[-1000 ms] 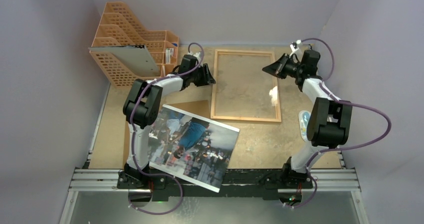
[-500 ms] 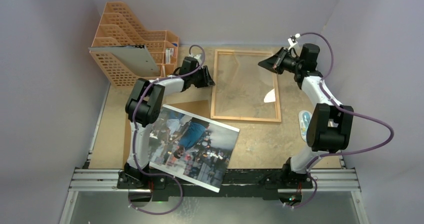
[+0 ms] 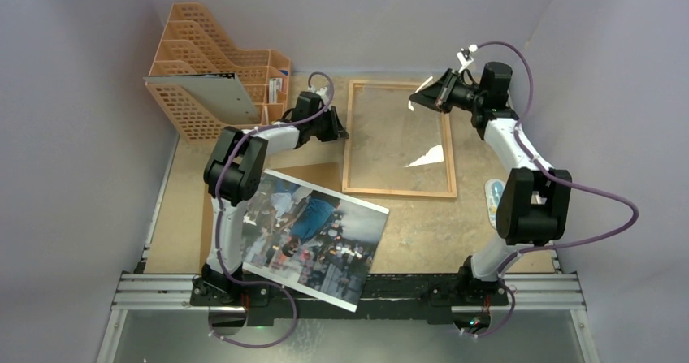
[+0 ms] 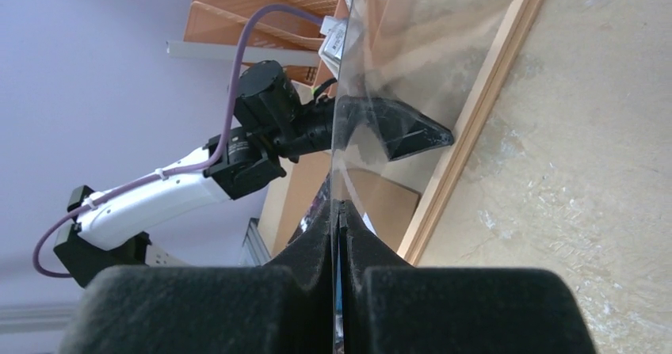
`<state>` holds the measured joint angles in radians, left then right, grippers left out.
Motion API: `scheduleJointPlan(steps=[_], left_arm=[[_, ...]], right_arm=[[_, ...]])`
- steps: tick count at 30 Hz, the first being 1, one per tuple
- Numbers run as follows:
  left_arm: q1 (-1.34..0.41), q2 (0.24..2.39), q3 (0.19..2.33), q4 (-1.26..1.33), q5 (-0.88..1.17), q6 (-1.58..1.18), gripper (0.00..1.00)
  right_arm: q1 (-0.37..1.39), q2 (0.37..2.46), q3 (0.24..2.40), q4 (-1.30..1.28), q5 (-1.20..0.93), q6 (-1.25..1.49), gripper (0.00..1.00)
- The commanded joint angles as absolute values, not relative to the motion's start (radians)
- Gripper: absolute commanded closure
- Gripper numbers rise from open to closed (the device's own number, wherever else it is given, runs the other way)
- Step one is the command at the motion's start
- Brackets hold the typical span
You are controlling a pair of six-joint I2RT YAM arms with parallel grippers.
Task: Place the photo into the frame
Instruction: Place the photo frame item in the photo frame.
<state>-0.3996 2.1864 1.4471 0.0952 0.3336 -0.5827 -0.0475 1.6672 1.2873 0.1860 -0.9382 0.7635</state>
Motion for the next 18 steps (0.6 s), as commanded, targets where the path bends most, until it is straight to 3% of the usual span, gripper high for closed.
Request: scheduleJointPlan(steps=[1,9,18], left_arm=[[-0.373,2.167,1.445,0.077,0.268,-0.554,0.88],[-0.361,2.118,1.456,-0.097,-0.024,-0.591,0.92],[-0.360,2.121,1.467,-0.057,0.083,-0.584,0.86]], right_arm=[[-0.046,1.694,1.307,0.191,-0.983,0.666,1.00],[-0.067,1.770,1.168,0.290,-0.935,0.595,1.00],[-0.086,1.800,1.183,0.244,-0.890,0.461,1.00]])
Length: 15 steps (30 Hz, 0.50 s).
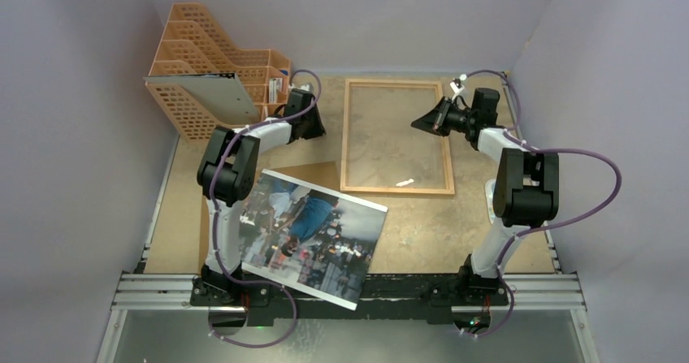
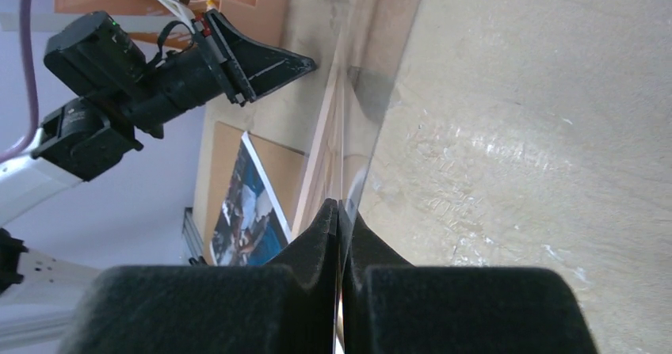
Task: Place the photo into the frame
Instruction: Place the photo frame item in the photo frame.
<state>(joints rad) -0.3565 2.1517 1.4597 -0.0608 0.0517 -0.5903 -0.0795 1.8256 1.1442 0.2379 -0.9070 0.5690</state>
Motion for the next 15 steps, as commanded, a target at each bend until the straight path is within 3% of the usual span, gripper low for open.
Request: scheduleJointPlan(steps=[1,15], left_arm=[[-0.360,2.121,1.465,-0.049,0.089,-0.588,0.85],[-0.360,2.128,1.465,0.069,0.282,-0.595,0.63]], right_arm=[[-0.091,1.805,1.188,0.231,-0.886,0.447,1.00],[-0.141,1.950,1.282,0.098,-0.965,0.304,1.00]])
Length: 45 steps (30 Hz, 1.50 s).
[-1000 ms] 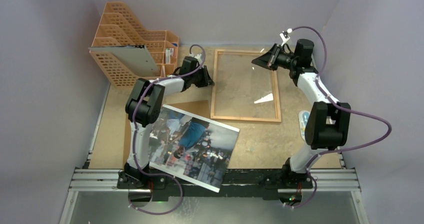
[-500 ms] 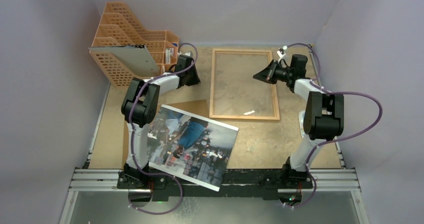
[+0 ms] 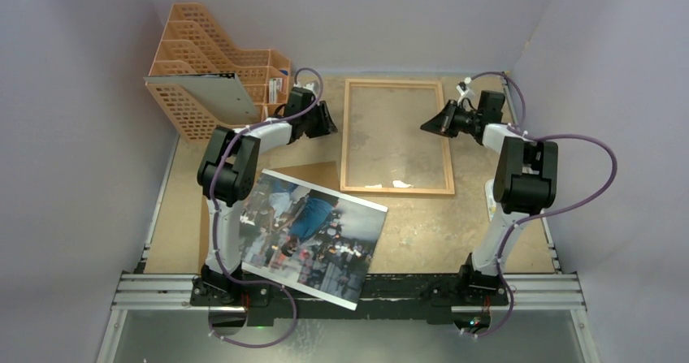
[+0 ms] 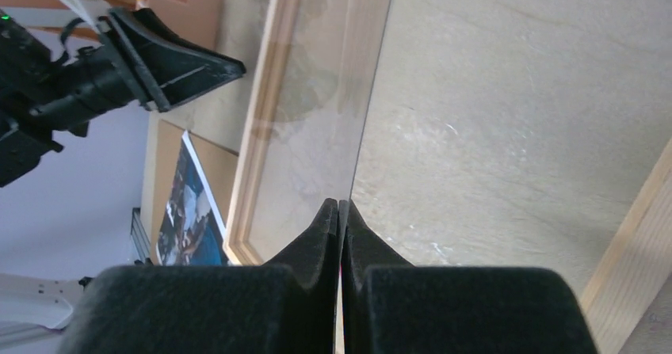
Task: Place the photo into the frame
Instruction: Place the photo frame item in the photo frame.
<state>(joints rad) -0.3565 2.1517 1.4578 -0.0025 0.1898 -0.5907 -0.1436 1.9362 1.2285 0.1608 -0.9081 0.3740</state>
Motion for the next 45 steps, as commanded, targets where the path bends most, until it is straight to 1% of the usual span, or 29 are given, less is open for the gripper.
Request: scheduleJointPlan(steps=[1,5,12,16,20,25,30,34,40,45], left_arm=[[-0.360,2.132,1.469,0.074,0.297,-0.597,0.62],[-0.360,2.152,1.485,0.090,0.342,-0.601,0.59],[-0.360,2.183,1.502,0.087,0.373,-0.602,0.57],[-0.363,2.192,1.503,0.080,0.384,-0.573,0.48],[-0.363,2.198,1.497,0.062,0.371,-0.554,0.46],[-0.364,2.211,1.498,0.066,0.379,-0.554,0.48],[-0.363,2.224,1.511,0.052,0.373,-0.554,0.53],[-0.363,2.231,1.515,0.051,0.377,-0.557,0.54],[-0.363,2.240,1.525,0.051,0.390,-0.564,0.57],[-0.364,2.248,1.531,0.053,0.394,-0.570,0.62]], right_arm=[[-0.140,1.961,1.295,0.084,-0.967,0.292,1.00],[-0.142,2.009,1.344,0.032,-0.982,0.261,1.00],[-0.155,2.033,1.344,0.010,-0.949,0.256,1.00],[-0.168,2.048,1.366,0.003,-0.945,0.250,1.00],[-0.172,2.056,1.362,-0.016,-0.918,0.263,1.00],[-0.177,2.059,1.345,-0.007,-0.924,0.275,1.00],[-0.179,2.057,1.330,-0.003,-0.919,0.280,1.00],[-0.179,2.065,1.324,-0.003,-0.926,0.275,1.00],[-0.179,2.033,1.298,0.085,-0.976,0.247,1.00],[-0.176,2.005,1.275,0.130,-1.025,0.241,1.00]])
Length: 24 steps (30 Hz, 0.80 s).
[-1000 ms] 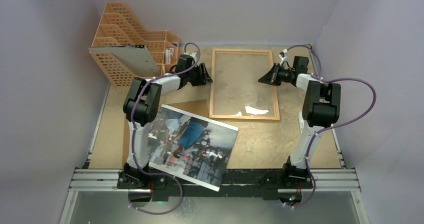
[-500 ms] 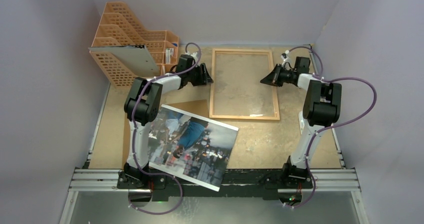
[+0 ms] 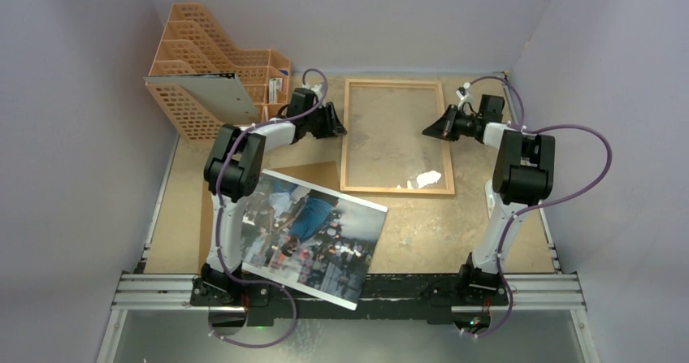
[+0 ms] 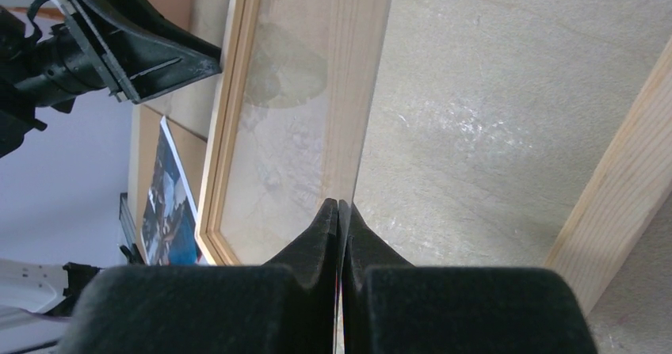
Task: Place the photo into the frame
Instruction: Place the photo frame item in the photo frame.
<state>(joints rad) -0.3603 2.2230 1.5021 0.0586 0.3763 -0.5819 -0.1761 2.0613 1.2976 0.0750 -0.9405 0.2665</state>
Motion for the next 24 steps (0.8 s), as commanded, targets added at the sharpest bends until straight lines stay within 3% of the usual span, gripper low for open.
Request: scheduleJointPlan(steps=[1,22,24], left_arm=[[-0.364,2.250,1.532,0.053,0.395,-0.573,0.64],[-0.365,2.267,1.528,0.083,0.430,-0.605,0.69],[-0.369,2.266,1.528,0.085,0.426,-0.603,0.68]], right_arm=[[-0.176,2.005,1.272,0.135,-1.033,0.246,1.00],[-0.155,2.006,1.188,0.265,-0.955,0.381,1.00],[-0.153,2.008,1.193,0.255,-0.952,0.379,0.94]])
